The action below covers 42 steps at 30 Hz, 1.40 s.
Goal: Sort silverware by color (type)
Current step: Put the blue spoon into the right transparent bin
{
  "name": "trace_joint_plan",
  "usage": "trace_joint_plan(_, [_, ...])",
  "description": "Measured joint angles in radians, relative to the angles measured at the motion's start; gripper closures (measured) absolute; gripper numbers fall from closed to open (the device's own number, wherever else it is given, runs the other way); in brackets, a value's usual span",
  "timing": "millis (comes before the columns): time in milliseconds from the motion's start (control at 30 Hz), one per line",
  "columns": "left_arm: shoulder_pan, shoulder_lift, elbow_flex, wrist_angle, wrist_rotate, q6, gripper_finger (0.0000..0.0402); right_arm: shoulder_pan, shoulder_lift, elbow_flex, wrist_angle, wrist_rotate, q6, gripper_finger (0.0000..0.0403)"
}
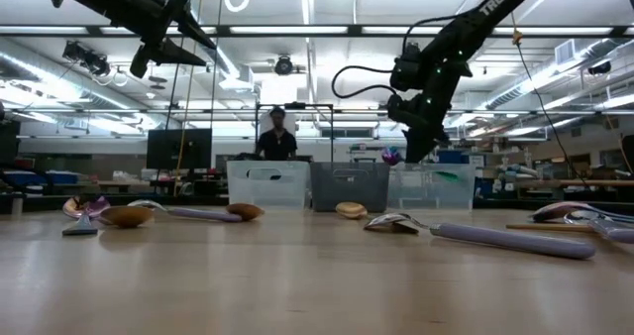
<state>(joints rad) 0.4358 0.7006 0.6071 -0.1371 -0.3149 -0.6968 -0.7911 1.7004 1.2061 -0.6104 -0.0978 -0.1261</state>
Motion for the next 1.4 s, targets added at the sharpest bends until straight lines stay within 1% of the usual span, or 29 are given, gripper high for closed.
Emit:
trace_joint_plan(567, [0.0,0.0,0.0,-0.019,0.001,-0.025,0.0221,-0.001,0.0,-0.177,0.222,0.008,0.057,0.0381])
trace_joint_plan(833, [0.0,0.0,0.0,-0.018,0.002,-0.026,0.0221,-0.001,0.0,-0.251,0.286,0.009,0.071,0.0381])
trace_joint_plan(1100, [0.0,0.0,0.0,-0.018,0.002,-0.032,0.0221,-0.001,-0.003,-0.3,0.381,0.009,0.058,0.038])
trace_joint_plan(1267, [0.0,0.0,0.0,-0.018,0.002,-0.033,0.0221,-0.001,-0.003,-0.311,0.397,0.009,0.055,0.0379])
trace_joint_plan(1400, [-0.001,0.0,0.0,-0.018,0.002,-0.033,0.0221,-0.002,-0.001,-0.313,0.393,0.01,0.055,0.0363])
